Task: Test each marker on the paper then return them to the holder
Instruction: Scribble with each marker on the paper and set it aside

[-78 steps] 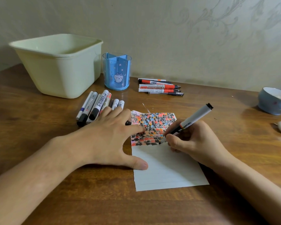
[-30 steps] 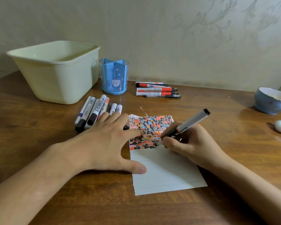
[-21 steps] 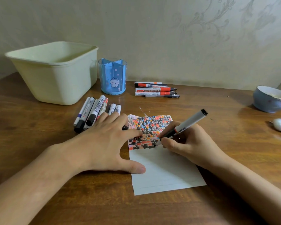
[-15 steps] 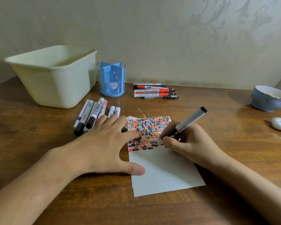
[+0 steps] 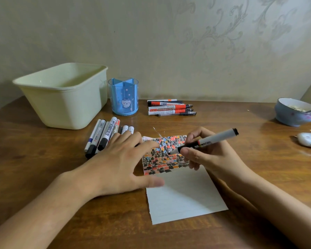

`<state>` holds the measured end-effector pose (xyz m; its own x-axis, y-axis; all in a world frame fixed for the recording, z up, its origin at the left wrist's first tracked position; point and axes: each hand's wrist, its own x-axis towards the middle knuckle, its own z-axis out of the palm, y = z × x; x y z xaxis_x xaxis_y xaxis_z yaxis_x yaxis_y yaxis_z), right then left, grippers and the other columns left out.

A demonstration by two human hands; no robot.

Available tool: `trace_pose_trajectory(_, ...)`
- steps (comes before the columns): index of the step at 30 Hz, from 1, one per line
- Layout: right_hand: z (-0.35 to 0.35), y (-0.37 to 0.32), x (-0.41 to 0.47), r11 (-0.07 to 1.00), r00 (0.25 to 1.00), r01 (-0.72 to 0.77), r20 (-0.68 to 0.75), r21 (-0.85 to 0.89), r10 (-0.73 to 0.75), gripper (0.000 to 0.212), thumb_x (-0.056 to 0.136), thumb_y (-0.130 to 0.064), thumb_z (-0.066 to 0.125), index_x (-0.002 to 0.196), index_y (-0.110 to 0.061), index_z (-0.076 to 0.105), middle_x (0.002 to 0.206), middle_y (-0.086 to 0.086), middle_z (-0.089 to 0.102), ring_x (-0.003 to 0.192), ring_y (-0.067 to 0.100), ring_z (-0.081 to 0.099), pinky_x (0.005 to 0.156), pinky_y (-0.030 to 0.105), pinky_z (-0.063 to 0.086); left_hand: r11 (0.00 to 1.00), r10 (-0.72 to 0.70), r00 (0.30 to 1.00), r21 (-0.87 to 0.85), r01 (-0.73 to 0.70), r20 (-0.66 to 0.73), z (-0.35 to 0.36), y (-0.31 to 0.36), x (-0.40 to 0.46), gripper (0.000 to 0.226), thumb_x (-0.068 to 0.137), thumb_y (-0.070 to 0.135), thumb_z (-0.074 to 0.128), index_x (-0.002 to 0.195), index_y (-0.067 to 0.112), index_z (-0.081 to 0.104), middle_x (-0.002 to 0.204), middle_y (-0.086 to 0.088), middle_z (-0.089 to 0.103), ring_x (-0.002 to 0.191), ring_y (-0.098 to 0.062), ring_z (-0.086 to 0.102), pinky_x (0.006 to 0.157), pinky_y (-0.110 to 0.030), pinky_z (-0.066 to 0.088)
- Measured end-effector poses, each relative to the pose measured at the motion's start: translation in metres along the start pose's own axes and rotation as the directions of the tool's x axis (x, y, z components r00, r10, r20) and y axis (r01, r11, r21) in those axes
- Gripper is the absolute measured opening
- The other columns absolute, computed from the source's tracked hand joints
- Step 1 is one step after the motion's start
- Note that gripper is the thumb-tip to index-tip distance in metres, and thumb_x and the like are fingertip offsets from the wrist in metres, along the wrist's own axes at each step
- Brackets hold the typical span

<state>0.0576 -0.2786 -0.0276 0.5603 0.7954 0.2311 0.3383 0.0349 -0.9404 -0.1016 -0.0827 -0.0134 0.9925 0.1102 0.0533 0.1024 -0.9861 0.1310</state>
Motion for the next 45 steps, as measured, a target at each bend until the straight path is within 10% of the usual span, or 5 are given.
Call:
trace_pose_trajectory(7, -0.001, -0.008, -0.002, 0.967, 0.989, -0.149, 0.038, 0.206, 0.144, 0.025, 0.088, -0.029, 0.058, 0.105, -0.011, 0.065, 0.095, 0.018, 0.075, 0.082, 0.031, 0.072, 0.069, 0.033, 0.058, 0.984, 0.001, 0.971, -0.175, -0.044, -0.238, -0.001, 0.003, 0.001, 0.036, 0.104, 0.021, 0.039, 0.136, 0.038, 0.037, 0.11, 0.027, 0.039, 0.108, 0.006, 0.033, 0.093, -0.014, 0.035)
trace_pose_trajectory(14, -0.002, -0.011, -0.002, 0.964, 0.997, -0.08, 0.04, 0.254, 0.072, 0.047, 0.067, -0.058, 0.084, 0.091, -0.02, 0.069, 0.084, 0.014, 0.071, 0.079, 0.026, 0.069, 0.069, 0.032, 0.056, 0.954, -0.045, 0.977, -0.299, -0.02, -0.209, 0.002, 0.001, 0.005, 0.046, 0.099, 0.026, 0.054, 0.135, 0.048, 0.034, 0.139, 0.015, 0.056, 0.116, 0.01, 0.04, 0.074, 0.002, 0.032)
trace_pose_trajectory(27, 0.002, -0.011, -0.004, 0.985, 0.99, -0.121, 0.09, 0.119, 0.111, 0.022, 0.085, -0.023, 0.071, 0.104, -0.012, 0.072, 0.095, 0.01, 0.076, 0.084, 0.024, 0.073, 0.078, 0.039, 0.06, 0.951, 0.003, 0.972, -0.299, -0.075, -0.235, 0.005, 0.002, 0.004, 0.042, 0.099, 0.028, 0.055, 0.134, 0.044, 0.038, 0.136, 0.015, 0.056, 0.109, 0.011, 0.044, 0.071, 0.003, 0.041)
trace_pose_trajectory(39, -0.002, -0.011, -0.004, 0.99, 0.994, -0.075, 0.087, 0.118, 0.065, 0.02, 0.088, -0.021, 0.073, 0.104, -0.011, 0.067, 0.093, 0.01, 0.076, 0.085, 0.026, 0.074, 0.077, 0.038, 0.06, 0.977, -0.044, 0.925, -0.208, -0.038, -0.378, -0.002, -0.002, 0.002, 0.033, 0.092, 0.04, 0.058, 0.125, 0.044, 0.054, 0.113, 0.026, 0.059, 0.101, 0.006, 0.05, 0.069, -0.004, 0.038)
trace_pose_trajectory(45, 0.0, -0.008, -0.004, 0.999, 1.0, -0.019, 0.007, 0.036, 0.019, 0.03, 0.077, -0.021, 0.072, 0.106, -0.015, 0.075, 0.091, 0.006, 0.078, 0.077, 0.021, 0.075, 0.065, 0.022, 0.056, 0.981, -0.062, 0.928, -0.192, -0.011, -0.367, -0.004, -0.002, 0.001, 0.026, 0.092, 0.041, 0.059, 0.116, 0.034, 0.065, 0.059, 0.026, 0.044, 0.061, 0.003, 0.053, 0.054, -0.01, 0.037)
